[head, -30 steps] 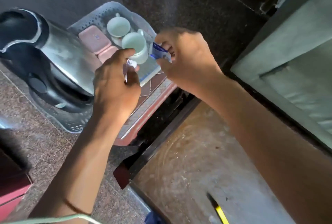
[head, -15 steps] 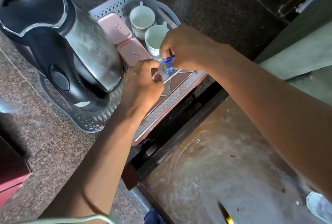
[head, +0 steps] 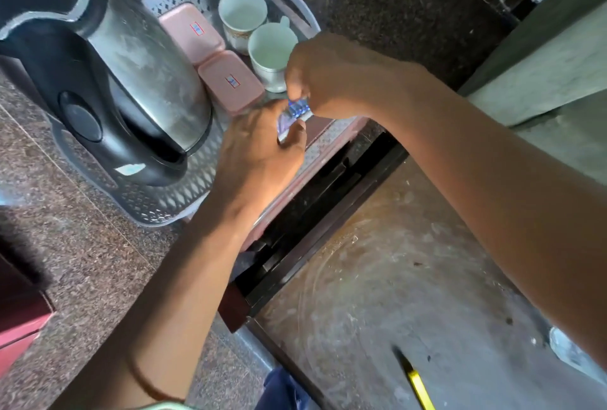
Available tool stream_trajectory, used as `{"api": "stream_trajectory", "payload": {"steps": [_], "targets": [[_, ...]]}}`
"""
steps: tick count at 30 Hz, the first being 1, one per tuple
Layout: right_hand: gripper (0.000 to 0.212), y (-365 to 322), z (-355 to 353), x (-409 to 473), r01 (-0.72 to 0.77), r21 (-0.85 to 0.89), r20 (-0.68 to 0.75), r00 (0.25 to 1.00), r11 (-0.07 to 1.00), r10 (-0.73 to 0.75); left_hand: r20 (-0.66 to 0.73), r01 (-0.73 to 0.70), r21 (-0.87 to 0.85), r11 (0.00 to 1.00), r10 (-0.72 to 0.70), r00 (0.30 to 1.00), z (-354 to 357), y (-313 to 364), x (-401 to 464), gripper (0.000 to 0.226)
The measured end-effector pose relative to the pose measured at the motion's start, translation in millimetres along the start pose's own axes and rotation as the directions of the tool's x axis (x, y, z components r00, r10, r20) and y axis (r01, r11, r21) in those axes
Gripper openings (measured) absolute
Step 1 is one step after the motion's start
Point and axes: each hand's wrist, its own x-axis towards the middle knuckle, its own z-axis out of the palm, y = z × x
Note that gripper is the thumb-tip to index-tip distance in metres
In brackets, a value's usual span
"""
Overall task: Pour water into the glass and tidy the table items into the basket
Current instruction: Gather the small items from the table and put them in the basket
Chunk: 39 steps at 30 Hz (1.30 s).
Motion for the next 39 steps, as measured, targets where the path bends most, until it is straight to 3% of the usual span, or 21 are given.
{"api": "stream_trajectory", "payload": {"steps": [5,8,14,20,25,29,39], "targets": [[0.037,1.4,2.5,-60.9,-0.096,0.152,-0.157,0.98,0.984,0.12,-0.09,-0.115,-0.246,0.962,0.096,0.991,3.1,14.2,-20.2,0.046],[0.034,5.7,16.7,-115.5,-0.122,0.248,-0.195,0.965,0.961,0.174,-0.124,-0.185,-0.273,0.944,0.156,0.98,18.9,24.7,-39.6,0.043],[0.033,22.7,72.4,-231.5,-0.252,0.372,-0.161,0.93,0.893,0.33,0.012,-0.213,-0.335,0.918,0.23,0.973,59.0,50.0,-105.9,0.046],[0.033,40.7,152.2,-332.3,-0.393,0.389,0.032,0.909,0.833,0.415,0.26,-0.252,-0.094,0.963,0.268,0.928,104.9,57.5,-182.7,0.049],[0.044,44.4,221.8,-390.0,-0.492,0.343,0.159,0.87,0.801,0.466,0.522,-0.354,0.251,0.901,0.182,0.833,151.3,39.5,-238.0,0.077],[0.054,34.9,272.4,-413.3,-0.52,0.343,0.198,0.854,0.783,0.48,0.569,-0.419,0.443,0.793,0.113,0.815,178.8,18.4,-269.7,0.096],[0.047,5.6,310.0,-413.3,-0.545,0.346,0.103,0.831,0.764,0.546,0.533,-0.451,0.469,0.76,0.164,0.83,201.7,0.5,-290.1,0.105]]}}
